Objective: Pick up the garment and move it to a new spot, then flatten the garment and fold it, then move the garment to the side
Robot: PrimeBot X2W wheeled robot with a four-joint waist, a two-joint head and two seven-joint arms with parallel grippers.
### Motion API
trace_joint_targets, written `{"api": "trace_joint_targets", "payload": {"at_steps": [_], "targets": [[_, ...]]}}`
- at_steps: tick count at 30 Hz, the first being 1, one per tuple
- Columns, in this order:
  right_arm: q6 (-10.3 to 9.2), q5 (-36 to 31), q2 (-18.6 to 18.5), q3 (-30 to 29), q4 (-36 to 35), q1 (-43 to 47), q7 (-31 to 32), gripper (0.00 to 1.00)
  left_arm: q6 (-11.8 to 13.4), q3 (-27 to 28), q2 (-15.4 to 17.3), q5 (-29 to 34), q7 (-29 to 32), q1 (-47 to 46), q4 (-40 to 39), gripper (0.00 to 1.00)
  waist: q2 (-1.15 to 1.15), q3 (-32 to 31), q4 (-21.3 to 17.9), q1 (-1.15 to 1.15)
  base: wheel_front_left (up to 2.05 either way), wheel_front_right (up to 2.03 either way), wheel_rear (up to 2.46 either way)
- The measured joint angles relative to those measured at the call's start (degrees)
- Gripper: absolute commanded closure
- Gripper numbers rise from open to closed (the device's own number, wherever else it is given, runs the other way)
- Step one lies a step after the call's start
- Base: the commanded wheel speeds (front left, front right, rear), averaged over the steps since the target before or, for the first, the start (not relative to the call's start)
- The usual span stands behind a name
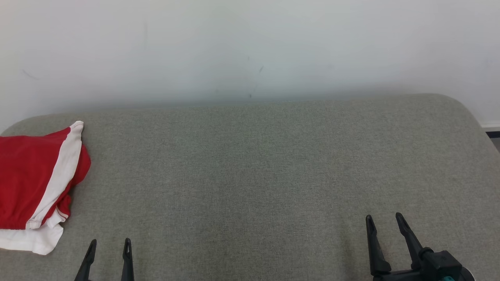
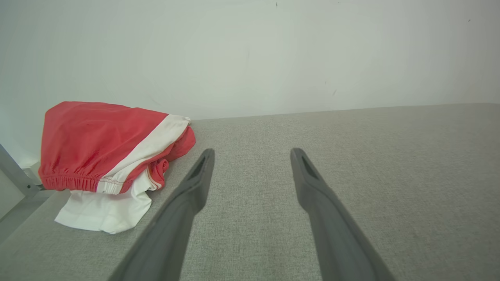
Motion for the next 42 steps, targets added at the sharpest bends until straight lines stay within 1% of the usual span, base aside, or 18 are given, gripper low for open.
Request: {"api": "trace_joint_targets", "payload": {"at_steps": [29, 34, 40, 42], "targets": [[0.00, 0.6, 0.0, -0.1, 0.5, 0.2, 0.0, 0.00, -0.4, -0.8, 0.6, -2.1, 0.0, 0.6, 1.8, 0.00, 0.00, -0.3, 0.9, 0.00, 0.00, 0.00, 0.00], [0.00, 1.1, 0.0, 0.5, 0.6, 0.8, 0.0, 0.00, -0.4, -0.7, 0.5, -2.4, 0.0, 0.4, 2.2, 0.00, 0.00, -0.3, 2.5, 0.00, 0.00, 0.00, 0.00], [0.00, 2.0, 0.0, 0.5, 0.6, 1.1, 0.0, 0.00, -0.4, 2.4, 0.3, -2.4, 0.0, -0.1, 3.0, 0.00, 0.00, 0.0, 5.8, 0.00, 0.00, 0.00, 0.00], [0.00, 2.1, 0.0, 0.3, 0.7, 1.1, 0.0, 0.00, -0.4, 2.7, 0.1, -2.2, 0.0, -0.1, 3.2, 0.00, 0.00, 0.1, 7.1, 0.00, 0.00, 0.00, 0.00]]}}
